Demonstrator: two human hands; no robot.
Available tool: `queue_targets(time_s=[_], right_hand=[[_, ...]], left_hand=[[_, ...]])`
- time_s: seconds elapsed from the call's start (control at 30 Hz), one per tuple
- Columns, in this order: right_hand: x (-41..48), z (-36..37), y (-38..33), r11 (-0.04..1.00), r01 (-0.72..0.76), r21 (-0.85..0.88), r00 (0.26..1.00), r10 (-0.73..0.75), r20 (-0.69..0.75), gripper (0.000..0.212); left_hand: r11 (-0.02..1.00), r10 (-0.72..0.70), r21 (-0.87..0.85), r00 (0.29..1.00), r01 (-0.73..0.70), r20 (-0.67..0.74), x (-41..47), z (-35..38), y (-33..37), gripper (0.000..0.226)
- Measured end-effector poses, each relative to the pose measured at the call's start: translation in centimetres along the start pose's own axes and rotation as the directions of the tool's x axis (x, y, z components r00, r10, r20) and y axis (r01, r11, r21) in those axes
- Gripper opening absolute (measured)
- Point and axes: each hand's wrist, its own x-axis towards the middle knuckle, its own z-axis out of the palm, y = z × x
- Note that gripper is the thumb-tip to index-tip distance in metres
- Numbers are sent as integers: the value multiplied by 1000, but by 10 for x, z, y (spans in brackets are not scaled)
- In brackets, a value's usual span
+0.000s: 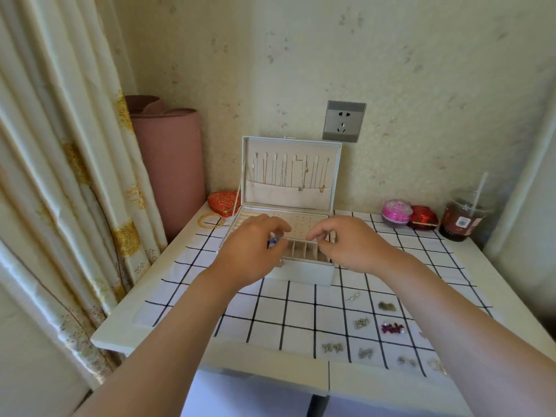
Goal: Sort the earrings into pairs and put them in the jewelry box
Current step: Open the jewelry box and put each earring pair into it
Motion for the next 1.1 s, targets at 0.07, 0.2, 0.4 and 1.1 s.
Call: queue_targets(time_s=[0.07, 0.2, 0.4, 1.1], right_hand=[[-20, -4, 2, 1000, -20, 6, 999, 19, 34, 22], [-63, -7, 4, 998, -64, -26, 969, 68, 237, 16], [-94, -3, 1, 984, -76, -158, 878, 141, 458, 17], [-68, -2, 0, 992, -73, 104, 992, 62, 111, 8]], left_hand=[[999, 38, -37, 998, -36, 56, -7, 6, 18, 19], [1000, 22, -6, 929, -22, 370, -24, 19, 45, 10], [991, -87, 136, 759, -2, 645, -45, 39, 60, 27], [969, -123, -151, 912, 195, 392, -26, 30, 45, 4]])
